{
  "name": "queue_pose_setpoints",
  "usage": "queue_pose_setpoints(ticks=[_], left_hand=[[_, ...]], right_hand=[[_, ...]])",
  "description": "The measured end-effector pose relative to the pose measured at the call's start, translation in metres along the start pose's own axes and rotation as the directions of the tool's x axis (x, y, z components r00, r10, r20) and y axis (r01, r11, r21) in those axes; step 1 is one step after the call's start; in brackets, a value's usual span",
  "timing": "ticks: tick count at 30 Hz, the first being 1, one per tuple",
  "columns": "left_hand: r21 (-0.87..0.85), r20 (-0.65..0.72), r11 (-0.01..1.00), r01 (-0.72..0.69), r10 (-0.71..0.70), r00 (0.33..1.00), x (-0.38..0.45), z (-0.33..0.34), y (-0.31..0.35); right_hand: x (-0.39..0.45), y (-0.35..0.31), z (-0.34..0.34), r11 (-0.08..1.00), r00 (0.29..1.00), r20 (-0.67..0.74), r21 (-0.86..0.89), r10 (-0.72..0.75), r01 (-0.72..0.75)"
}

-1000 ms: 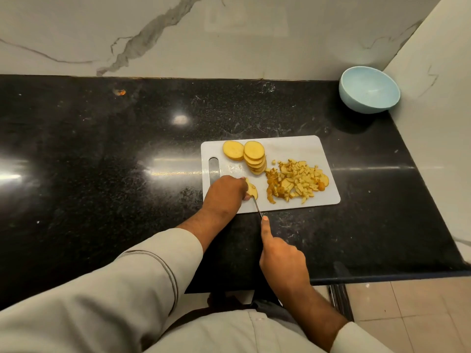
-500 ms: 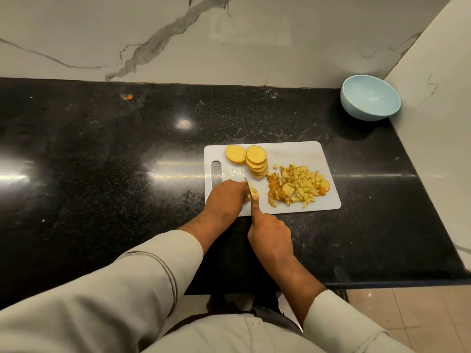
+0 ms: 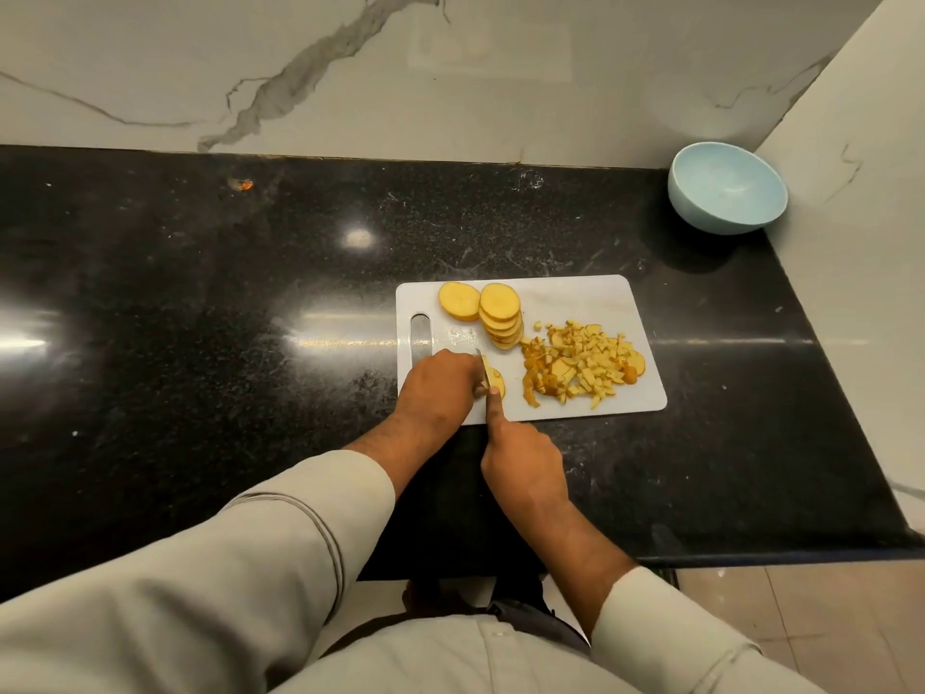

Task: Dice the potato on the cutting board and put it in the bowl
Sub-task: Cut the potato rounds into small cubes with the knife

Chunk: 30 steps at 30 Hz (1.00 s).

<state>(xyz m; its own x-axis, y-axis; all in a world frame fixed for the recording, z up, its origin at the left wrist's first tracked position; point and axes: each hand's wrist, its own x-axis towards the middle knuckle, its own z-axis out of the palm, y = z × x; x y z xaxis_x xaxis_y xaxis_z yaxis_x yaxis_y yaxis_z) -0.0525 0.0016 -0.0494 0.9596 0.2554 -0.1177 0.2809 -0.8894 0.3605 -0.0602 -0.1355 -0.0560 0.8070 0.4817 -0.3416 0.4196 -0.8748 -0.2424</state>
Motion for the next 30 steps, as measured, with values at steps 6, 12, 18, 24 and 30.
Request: queue_pose_setpoints(ticks=[6,12,18,24,30], left_hand=[[-0.047,-0.022,0.998,0.033,-0.034,0.999,-0.001,0.003,-0.001],[-0.180,-0.020,0.983,0.037,-0.042,0.999,-0.005,0.003,-0.006],[-0.333,-0.097,0.941,0.057,-0.094,0.991,-0.012,0.011,-0.006],[-0.439,-0.094,0.891,0.120,-0.178,0.979,-0.015,0.011,-0.005],[-0.311,-0.060,0.945,0.101,-0.126,0.990,-0.016,0.003,-0.002]], right_hand=[[-0.041,0.015,0.011,0.999,1.000,0.026,-0.051,-0.003,0.004],[-0.064,0.029,0.006,1.000,1.000,0.007,-0.029,0.003,-0.003],[-0.039,0.010,-0.011,1.000,0.994,-0.107,0.009,0.020,-0.019],[-0.007,-0.008,-0.009,1.000,0.998,-0.062,-0.006,-0.001,0.000],[0.005,-0.012,-0.005,1.000,0.998,-0.059,-0.015,-0.002,0.001]])
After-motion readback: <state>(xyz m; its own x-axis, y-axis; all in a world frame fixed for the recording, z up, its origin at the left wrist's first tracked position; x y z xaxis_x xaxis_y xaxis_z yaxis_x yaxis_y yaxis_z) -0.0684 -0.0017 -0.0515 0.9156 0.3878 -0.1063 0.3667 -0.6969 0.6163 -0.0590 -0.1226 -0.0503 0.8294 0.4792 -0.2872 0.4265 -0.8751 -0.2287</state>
